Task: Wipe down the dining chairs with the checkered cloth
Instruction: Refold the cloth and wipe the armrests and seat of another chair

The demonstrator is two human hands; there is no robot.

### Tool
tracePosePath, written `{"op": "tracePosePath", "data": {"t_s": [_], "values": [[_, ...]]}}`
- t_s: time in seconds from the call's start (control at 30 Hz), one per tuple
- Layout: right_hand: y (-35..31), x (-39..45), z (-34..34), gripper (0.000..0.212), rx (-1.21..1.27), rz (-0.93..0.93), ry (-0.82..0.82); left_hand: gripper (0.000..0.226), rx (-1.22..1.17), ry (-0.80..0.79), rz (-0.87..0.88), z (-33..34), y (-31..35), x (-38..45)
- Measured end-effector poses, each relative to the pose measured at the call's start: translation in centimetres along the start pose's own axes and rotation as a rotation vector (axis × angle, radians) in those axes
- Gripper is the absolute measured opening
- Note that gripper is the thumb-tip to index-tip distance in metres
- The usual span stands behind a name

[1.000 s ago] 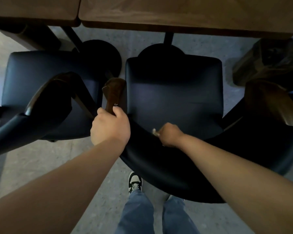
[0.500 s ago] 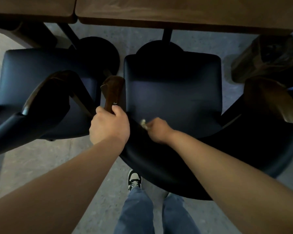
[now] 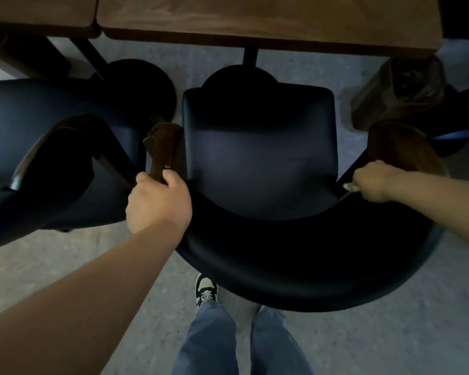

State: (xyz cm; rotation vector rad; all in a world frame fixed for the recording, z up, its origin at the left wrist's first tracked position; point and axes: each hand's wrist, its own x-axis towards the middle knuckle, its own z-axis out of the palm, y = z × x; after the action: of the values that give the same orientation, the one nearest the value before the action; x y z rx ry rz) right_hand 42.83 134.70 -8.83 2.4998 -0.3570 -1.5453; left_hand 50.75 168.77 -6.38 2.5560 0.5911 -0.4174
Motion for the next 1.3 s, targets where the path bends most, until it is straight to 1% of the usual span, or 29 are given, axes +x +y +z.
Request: {"op": "tracePosePath", "data": {"t_s": [0.1, 0.2, 0.27, 0.3, 0.33, 0.4, 0.47, 0.5, 0.57, 0.63, 0.7, 0.77, 0.8, 0.83, 0.93, 1.03, 1.1, 1.13, 1.2, 1.27, 1.3], "values": [[-1.4, -0.6, 1.3, 0.027, 0.064, 0.039, 0.047, 0.045, -0.007, -0.006, 0.004, -0.1, 0.1, -0.2], [-3.7, -2.0, 2.3, 0.036, 0.112, 0.076, 0.043, 0.044, -0.009, -0.005, 0.003, -0.1, 0.1, -0.2], [-5.8, -3.9, 2.6, 0.037, 0.197, 0.071, 0.054, 0.044, -0.011, -0.009, 0.0, -0.1, 0.1, -0.2], [-7.2, -5.0, 2.7, 0.034, 0.264, 0.069, 0.069, 0.044, -0.01, -0.009, -0.003, 0.0, 0.1, -0.2], [-8.8, -6.3, 2.7, 0.031, 0.342, 0.051, 0.087, 0.045, -0.009, -0.009, -0.007, 0.0, 0.1, -0.1], [-12.2, -8.6, 2.2, 0.028, 0.48, -0.066, 0.114, 0.045, -0.006, -0.008, -0.01, 0.0, 0.0, -0.1], [-14.2, -9.3, 1.3, 0.033, 0.537, -0.209, 0.144, 0.045, -0.007, -0.008, -0.012, 0.1, 0.1, -0.1], [-13.9, -9.1, 0.8, 0.037, 0.534, -0.263, 0.165, 0.044, -0.01, -0.009, -0.012, 0.1, 0.2, -0.1], [-11.0, -7.8, 0.0, 0.045, 0.482, -0.296, 0.189, 0.045, -0.01, -0.014, -0.013, 0.1, 0.1, -0.1], [-6.2, -6.4, -0.1, 0.045, 0.347, -0.202, 0.19, 0.046, -0.013, -0.021, -0.009, 0.0, 0.1, -0.1], [-1.7, -5.8, 0.5, 0.045, 0.213, -0.049, 0.123, 0.047, -0.013, -0.023, -0.003, -0.1, 0.1, -0.1], [0.0, -5.8, 1.3, 0.05, 0.229, 0.041, 0.068, 0.047, -0.012, -0.027, -0.003, -0.1, 0.1, -0.2], [-0.3, -5.9, 1.5, 0.05, 0.238, 0.064, 0.077, 0.046, -0.022, -0.028, -0.007, -0.1, 0.1, -0.2], [-1.2, -6.1, 1.8, 0.047, 0.243, 0.09, 0.1, 0.045, -0.037, -0.029, -0.002, -0.2, 0.1, -0.2], [-5.7, -7.0, 2.9, 0.028, 0.259, 0.181, 0.154, 0.041, -0.126, -0.02, 0.046, -0.2, -0.2, -0.3], [-10.9, -8.0, 2.7, 0.022, 0.364, 0.159, 0.122, 0.039, -0.188, -0.015, 0.079, -0.2, -0.4, -0.3], [-13.6, -8.7, 1.9, 0.013, 0.48, 0.12, 0.131, 0.037, -0.213, -0.027, 0.082, -0.2, -0.5, -0.2], [-14.7, -9.0, 1.4, 0.012, 0.534, 0.113, 0.143, 0.036, -0.225, -0.034, 0.081, -0.2, -0.5, -0.1], [-17.0, -9.7, 0.5, 0.02, 0.658, 0.105, 0.179, 0.036, -0.244, -0.05, 0.074, -0.2, -0.6, -0.2], [-19.5, -10.1, -0.8, 0.027, 0.833, 0.09, 0.209, 0.037, -0.251, -0.064, 0.075, -0.4, -0.6, -0.2], [-20.8, -10.5, -1.6, 0.026, 0.94, 0.068, 0.234, 0.037, -0.253, -0.069, 0.076, -0.4, -0.6, -0.2]]}}
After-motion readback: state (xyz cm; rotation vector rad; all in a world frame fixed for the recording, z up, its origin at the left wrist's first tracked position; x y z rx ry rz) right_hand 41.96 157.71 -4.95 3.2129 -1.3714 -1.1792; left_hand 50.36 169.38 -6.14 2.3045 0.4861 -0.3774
